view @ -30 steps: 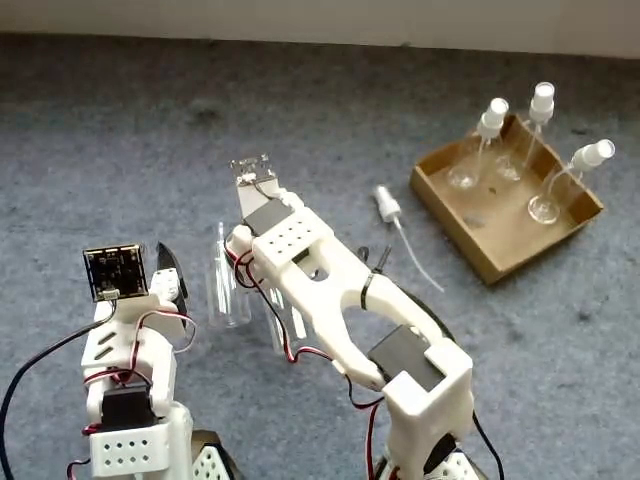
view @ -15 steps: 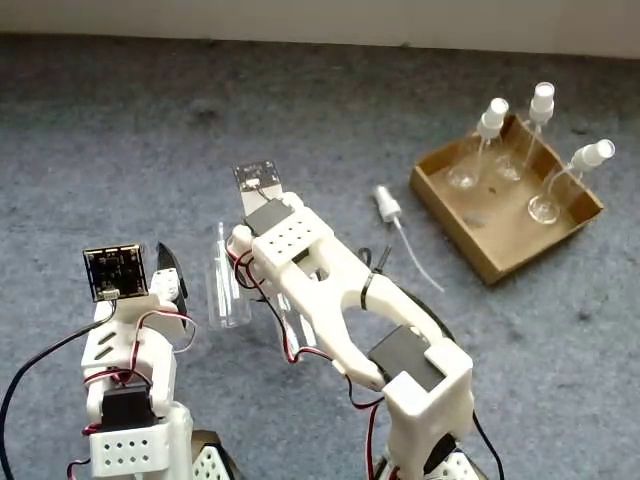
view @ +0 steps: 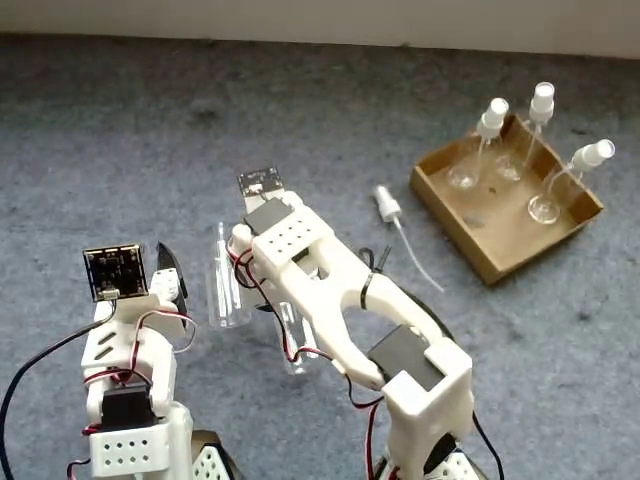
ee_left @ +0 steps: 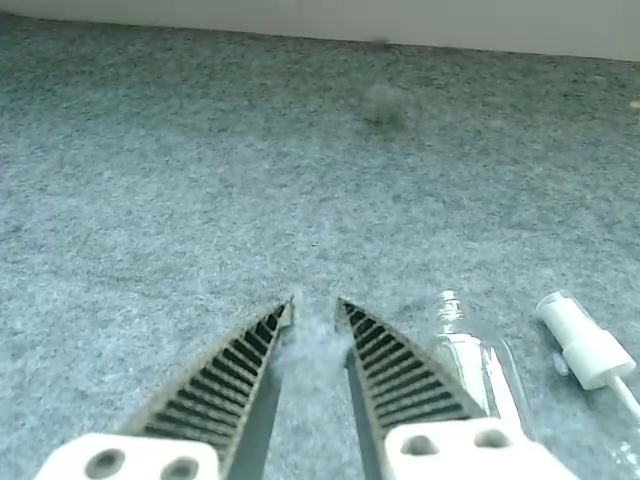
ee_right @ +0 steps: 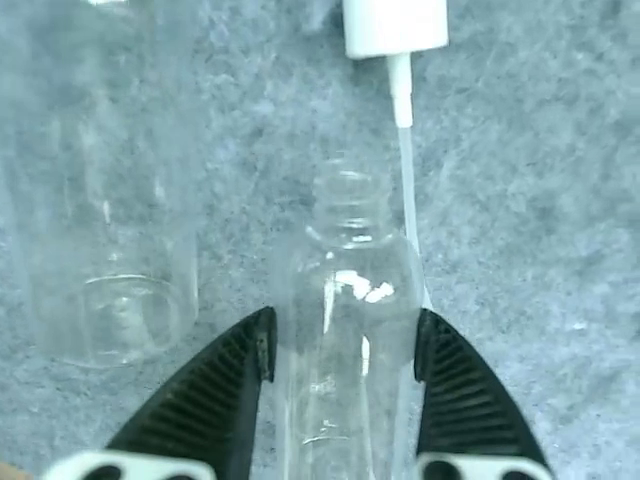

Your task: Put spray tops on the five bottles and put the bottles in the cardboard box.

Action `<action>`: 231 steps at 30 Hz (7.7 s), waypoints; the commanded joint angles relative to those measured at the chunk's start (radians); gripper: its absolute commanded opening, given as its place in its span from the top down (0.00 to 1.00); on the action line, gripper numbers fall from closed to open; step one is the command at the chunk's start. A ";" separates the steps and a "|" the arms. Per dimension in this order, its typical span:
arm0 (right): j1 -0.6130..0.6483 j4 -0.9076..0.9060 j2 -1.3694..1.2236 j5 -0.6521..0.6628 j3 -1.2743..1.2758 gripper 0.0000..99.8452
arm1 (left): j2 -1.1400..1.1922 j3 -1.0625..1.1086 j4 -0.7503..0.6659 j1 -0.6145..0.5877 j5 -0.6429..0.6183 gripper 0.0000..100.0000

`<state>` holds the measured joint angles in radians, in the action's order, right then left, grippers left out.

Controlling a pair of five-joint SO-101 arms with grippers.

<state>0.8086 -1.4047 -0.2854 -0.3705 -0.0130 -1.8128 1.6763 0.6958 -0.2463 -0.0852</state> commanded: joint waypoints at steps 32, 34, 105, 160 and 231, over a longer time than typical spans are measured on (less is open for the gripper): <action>-0.406 -0.344 0.671 0.709 0.018 0.88 | -0.005 0.019 0.002 -0.008 0.006 0.97; -0.409 -0.289 0.731 0.709 0.133 0.88 | -0.005 0.019 0.002 -0.008 0.006 0.97; -0.498 0.150 0.575 0.890 0.748 0.67 | -0.005 0.019 0.003 -0.008 0.006 0.97; -0.516 0.234 1.012 0.758 0.862 0.82 | -0.004 0.019 0.003 -0.008 0.008 0.97; -0.489 1.230 1.793 0.456 1.799 0.82 | 1.029 -0.997 0.551 0.375 0.265 0.97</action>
<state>0.3115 -0.2018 1.4929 0.0913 1.6701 -0.9183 0.8140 1.2359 0.0591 0.1772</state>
